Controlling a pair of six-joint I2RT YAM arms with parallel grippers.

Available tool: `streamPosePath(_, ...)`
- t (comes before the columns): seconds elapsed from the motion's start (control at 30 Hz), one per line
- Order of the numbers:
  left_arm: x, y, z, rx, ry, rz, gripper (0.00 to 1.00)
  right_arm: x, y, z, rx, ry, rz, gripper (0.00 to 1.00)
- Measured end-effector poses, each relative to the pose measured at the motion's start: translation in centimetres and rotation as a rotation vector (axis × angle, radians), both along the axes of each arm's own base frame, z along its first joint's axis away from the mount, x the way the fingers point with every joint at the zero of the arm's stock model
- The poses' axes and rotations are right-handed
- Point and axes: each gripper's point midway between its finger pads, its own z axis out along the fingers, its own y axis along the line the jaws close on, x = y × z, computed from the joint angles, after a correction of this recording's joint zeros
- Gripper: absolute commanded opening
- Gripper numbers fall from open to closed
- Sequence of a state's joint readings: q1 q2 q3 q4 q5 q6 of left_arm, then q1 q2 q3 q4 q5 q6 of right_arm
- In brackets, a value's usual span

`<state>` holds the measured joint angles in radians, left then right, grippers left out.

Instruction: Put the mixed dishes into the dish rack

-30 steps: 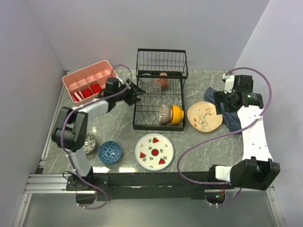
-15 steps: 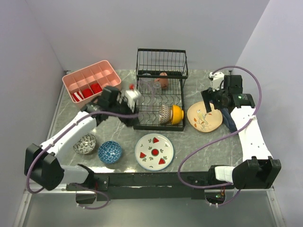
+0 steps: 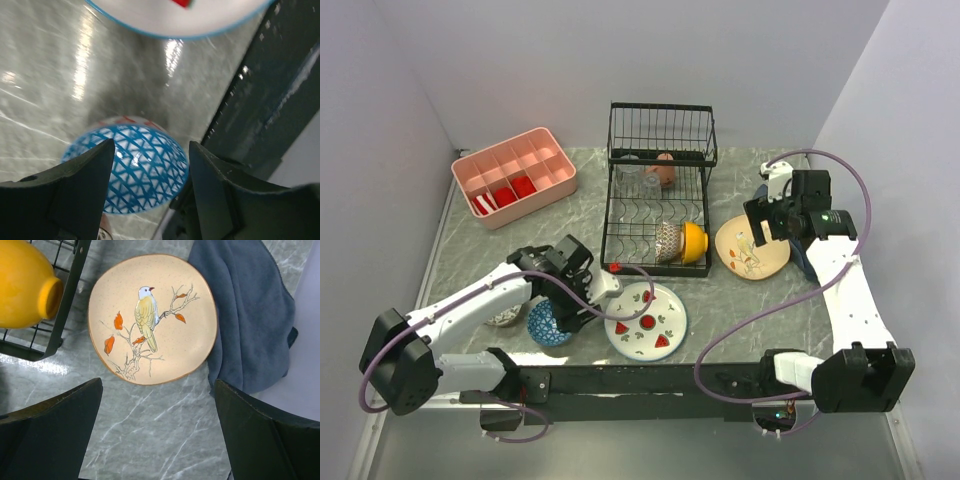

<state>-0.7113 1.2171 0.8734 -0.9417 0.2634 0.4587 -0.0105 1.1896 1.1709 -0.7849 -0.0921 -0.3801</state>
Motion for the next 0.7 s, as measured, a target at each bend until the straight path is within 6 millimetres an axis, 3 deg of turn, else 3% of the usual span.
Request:
streamPosePath(0.4,-3.1,2.7,-1.6,0.089,0.068,0.007,0.67,-0.2,-0.2,0.6,-0.017,-0.022,0.005,1.0)
streamPosePath(0.7,-3.6,3.2,-2.9,0.172,0.088,0.009,0.57,0.3,-0.3,0.9,-0.023,-0.044,0.01,1.0)
